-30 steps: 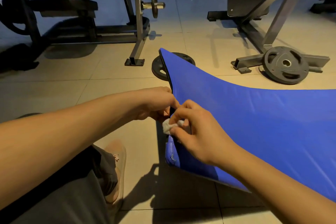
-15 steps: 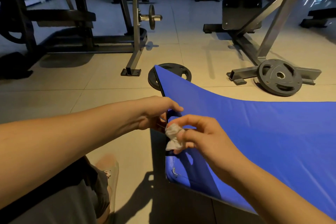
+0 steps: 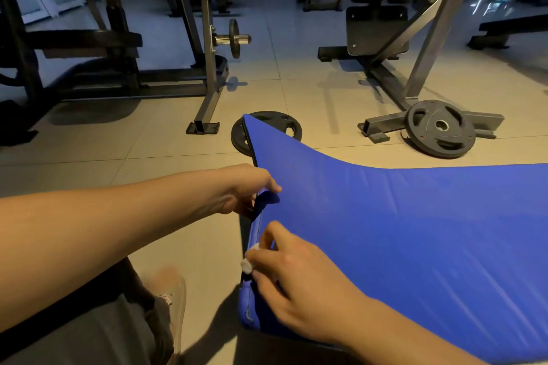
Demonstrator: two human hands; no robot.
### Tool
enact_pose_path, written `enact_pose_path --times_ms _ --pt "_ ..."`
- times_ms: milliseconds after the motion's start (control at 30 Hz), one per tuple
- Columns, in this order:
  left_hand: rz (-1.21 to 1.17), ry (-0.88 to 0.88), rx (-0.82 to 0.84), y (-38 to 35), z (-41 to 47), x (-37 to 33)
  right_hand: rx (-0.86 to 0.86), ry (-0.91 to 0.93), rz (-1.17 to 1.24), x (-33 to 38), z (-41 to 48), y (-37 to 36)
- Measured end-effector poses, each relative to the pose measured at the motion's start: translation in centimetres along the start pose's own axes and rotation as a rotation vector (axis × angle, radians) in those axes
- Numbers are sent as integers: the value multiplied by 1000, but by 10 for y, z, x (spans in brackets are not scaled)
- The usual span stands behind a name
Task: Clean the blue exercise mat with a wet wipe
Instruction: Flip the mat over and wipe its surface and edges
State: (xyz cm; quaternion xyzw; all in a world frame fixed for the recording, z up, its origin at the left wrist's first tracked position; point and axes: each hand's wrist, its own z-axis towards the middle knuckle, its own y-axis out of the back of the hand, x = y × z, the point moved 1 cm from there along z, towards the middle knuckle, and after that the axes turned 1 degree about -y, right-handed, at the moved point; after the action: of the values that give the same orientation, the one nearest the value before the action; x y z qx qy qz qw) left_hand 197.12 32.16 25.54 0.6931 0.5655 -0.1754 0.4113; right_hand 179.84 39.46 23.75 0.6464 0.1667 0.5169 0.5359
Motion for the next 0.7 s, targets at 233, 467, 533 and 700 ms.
enact_pose_path --times_ms 233,467,533,700 --pt "63 -16 16 5 8 -2 104 45 191 1 1 -4" --pt "136 -30 90 3 11 -4 -95 -57 101 -23 33 7" --pt "157 -28 76 4 10 -3 -202 -130 104 -27 44 4" --pt "171 -10 66 5 9 4 40 50 64 -2 22 -22"
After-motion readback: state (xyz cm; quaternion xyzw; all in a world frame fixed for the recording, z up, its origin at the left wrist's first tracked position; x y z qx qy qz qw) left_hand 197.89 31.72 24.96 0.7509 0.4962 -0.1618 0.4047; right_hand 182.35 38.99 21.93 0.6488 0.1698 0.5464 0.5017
